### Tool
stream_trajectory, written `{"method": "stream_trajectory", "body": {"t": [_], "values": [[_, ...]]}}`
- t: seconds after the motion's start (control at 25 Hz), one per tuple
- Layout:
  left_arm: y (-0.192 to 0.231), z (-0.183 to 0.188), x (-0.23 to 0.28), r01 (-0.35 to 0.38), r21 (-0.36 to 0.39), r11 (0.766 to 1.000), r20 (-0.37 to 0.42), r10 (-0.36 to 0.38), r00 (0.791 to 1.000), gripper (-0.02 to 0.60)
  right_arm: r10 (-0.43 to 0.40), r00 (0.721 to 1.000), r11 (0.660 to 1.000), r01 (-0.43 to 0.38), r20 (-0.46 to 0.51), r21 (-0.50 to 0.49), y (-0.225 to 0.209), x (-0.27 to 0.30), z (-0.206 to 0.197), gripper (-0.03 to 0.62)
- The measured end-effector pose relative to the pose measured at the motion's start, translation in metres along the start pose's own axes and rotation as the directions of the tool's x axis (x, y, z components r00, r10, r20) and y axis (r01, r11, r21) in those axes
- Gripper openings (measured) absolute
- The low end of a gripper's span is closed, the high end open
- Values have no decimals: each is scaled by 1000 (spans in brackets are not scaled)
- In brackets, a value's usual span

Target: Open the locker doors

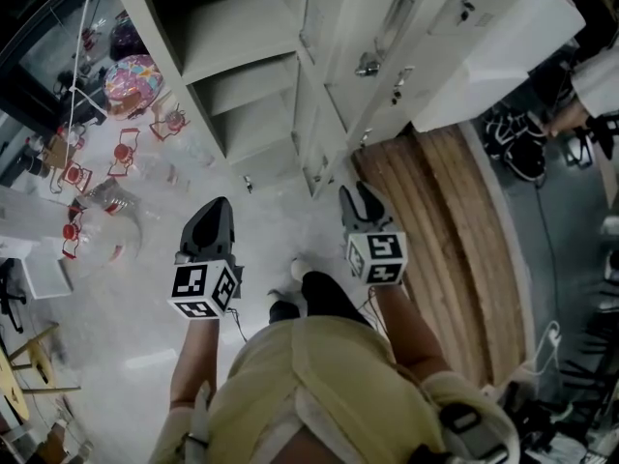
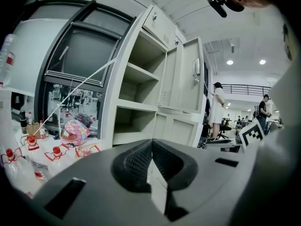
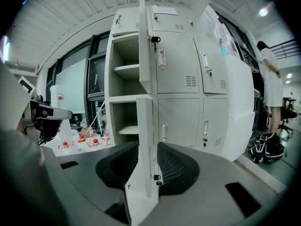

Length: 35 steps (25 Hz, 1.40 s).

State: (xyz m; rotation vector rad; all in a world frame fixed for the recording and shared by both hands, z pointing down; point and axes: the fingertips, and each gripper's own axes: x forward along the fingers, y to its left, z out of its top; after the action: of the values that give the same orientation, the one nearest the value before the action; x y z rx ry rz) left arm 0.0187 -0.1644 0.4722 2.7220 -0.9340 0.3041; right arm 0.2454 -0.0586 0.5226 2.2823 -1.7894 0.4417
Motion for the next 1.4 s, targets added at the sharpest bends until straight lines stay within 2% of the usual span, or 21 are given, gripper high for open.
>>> {"method": "stream_trajectory", "body": {"t": [0.36, 0.48, 0.6, 0.96, 1.4], "values": [[6, 25, -23, -11, -21, 1000, 24, 11, 1000, 5, 36, 995, 999, -39, 94, 27, 13, -31, 53, 123], [5, 34, -30, 7, -52, 999, 36, -5, 999, 5, 66, 991, 997, -70, 118, 29, 21, -39, 64, 123], [1, 44, -37, 26, -38, 999, 49, -24, 999, 4, 80, 986, 996, -86, 149, 35, 26, -47, 74, 121], [-9, 57, -44, 44, -1, 999, 51, -44, 998, 5, 88, 968, 993, -105, 234, 62, 31, -66, 103, 56], [-16, 65, -50, 64, -22, 998, 61, -62, 996, 3, 113, 964, 988, -134, 242, 74, 39, -77, 122, 9]]}}
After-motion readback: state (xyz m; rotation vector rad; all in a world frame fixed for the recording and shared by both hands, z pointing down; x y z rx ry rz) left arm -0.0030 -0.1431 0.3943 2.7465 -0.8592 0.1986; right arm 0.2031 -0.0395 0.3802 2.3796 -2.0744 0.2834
